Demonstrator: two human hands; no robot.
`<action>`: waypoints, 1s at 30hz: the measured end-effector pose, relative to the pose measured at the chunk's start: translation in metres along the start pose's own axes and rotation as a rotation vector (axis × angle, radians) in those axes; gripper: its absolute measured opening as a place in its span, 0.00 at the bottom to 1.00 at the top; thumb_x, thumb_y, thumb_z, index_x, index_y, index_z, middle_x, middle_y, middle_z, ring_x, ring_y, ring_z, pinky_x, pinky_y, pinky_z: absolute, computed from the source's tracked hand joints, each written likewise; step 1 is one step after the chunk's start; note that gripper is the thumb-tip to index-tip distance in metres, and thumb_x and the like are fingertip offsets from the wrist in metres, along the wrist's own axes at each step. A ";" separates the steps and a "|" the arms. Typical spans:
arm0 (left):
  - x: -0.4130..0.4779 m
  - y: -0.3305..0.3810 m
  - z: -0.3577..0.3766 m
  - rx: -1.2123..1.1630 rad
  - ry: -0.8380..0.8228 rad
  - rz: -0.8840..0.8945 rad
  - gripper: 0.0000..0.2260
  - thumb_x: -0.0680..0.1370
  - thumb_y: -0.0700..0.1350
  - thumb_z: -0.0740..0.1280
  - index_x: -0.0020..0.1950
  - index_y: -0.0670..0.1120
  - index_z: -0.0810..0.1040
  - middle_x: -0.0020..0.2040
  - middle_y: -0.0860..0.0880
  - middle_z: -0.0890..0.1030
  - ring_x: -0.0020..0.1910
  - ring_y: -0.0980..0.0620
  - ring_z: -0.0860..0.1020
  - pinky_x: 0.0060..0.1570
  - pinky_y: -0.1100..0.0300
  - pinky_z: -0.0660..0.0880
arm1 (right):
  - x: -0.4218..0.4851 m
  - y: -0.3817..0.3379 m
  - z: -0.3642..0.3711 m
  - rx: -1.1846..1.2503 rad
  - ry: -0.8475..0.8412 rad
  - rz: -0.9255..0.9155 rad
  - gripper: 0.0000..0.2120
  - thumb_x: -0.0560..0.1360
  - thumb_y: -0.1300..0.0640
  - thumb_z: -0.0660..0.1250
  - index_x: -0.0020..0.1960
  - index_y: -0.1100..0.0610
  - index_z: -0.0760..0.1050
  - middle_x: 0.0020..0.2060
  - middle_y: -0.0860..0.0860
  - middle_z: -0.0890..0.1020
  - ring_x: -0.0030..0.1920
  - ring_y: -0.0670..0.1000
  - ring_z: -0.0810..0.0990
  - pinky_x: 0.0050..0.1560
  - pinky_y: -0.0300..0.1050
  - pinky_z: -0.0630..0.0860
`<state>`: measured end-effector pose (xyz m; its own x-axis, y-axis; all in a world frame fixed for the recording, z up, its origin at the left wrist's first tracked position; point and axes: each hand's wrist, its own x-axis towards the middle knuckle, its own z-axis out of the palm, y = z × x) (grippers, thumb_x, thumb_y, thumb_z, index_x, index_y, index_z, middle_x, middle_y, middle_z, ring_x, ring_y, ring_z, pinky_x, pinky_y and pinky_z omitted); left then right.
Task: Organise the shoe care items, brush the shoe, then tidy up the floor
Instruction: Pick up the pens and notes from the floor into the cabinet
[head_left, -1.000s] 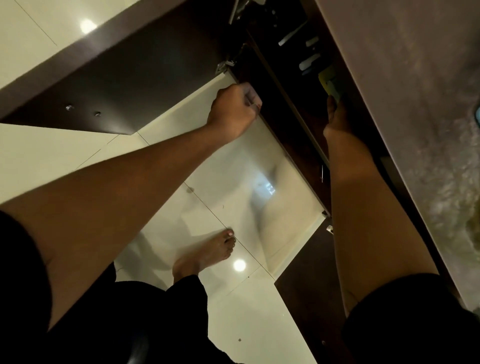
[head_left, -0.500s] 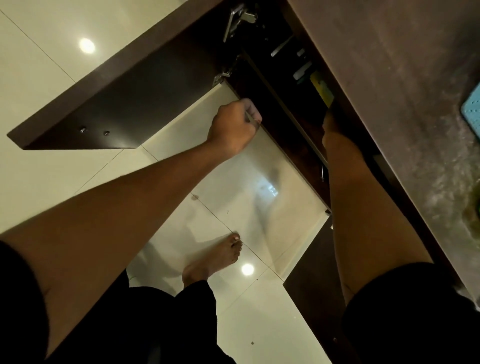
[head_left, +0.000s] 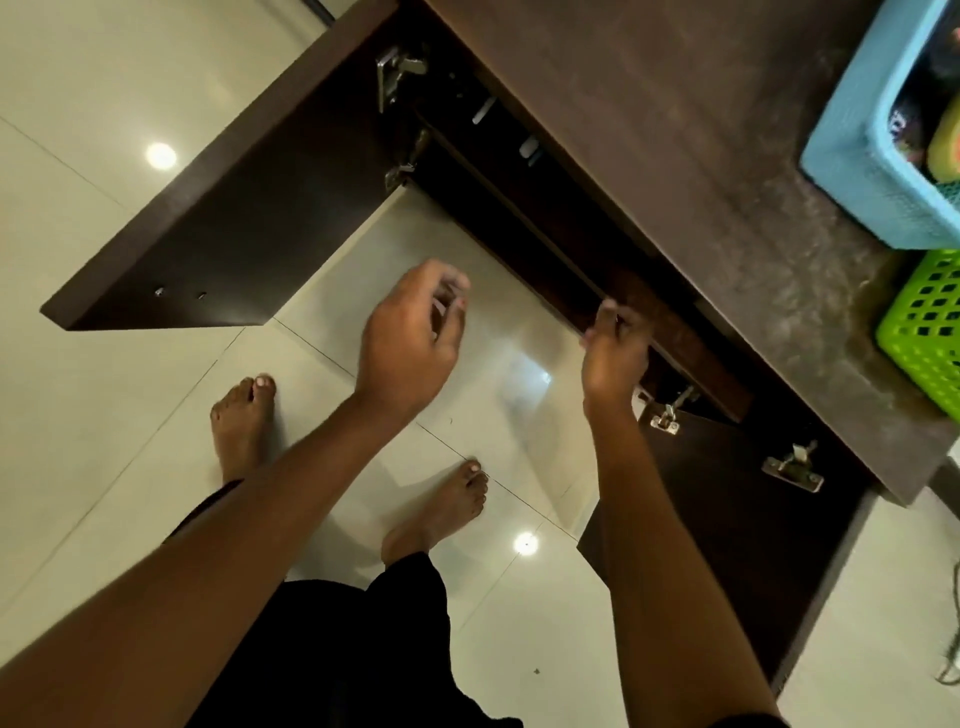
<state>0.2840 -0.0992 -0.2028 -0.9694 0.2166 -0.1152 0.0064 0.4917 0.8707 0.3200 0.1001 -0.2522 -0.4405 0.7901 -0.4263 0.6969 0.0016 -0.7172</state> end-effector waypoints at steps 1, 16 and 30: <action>-0.006 0.002 -0.006 0.034 0.040 0.020 0.08 0.76 0.40 0.65 0.55 0.42 0.76 0.49 0.47 0.78 0.44 0.53 0.77 0.41 0.63 0.76 | -0.014 0.012 -0.010 -0.039 0.013 0.022 0.18 0.78 0.52 0.62 0.64 0.61 0.68 0.57 0.61 0.77 0.55 0.58 0.79 0.55 0.52 0.79; 0.016 -0.002 -0.106 0.803 0.256 -0.251 0.25 0.77 0.48 0.60 0.70 0.38 0.62 0.65 0.35 0.69 0.64 0.34 0.66 0.65 0.41 0.59 | -0.051 0.041 -0.156 -0.689 0.044 -0.332 0.11 0.76 0.65 0.60 0.58 0.63 0.73 0.53 0.60 0.75 0.51 0.56 0.74 0.49 0.48 0.73; -0.019 0.042 -0.058 0.431 0.129 -0.335 0.13 0.81 0.43 0.58 0.58 0.40 0.79 0.50 0.35 0.81 0.50 0.32 0.76 0.51 0.50 0.70 | -0.091 0.081 -0.228 -0.703 0.508 -0.147 0.25 0.70 0.64 0.63 0.66 0.61 0.65 0.64 0.62 0.68 0.61 0.64 0.67 0.58 0.59 0.64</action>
<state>0.2890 -0.1311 -0.1361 -0.9577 -0.1029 -0.2687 -0.2339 0.8222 0.5189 0.5455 0.1675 -0.1458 -0.3648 0.9291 0.0604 0.9137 0.3697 -0.1684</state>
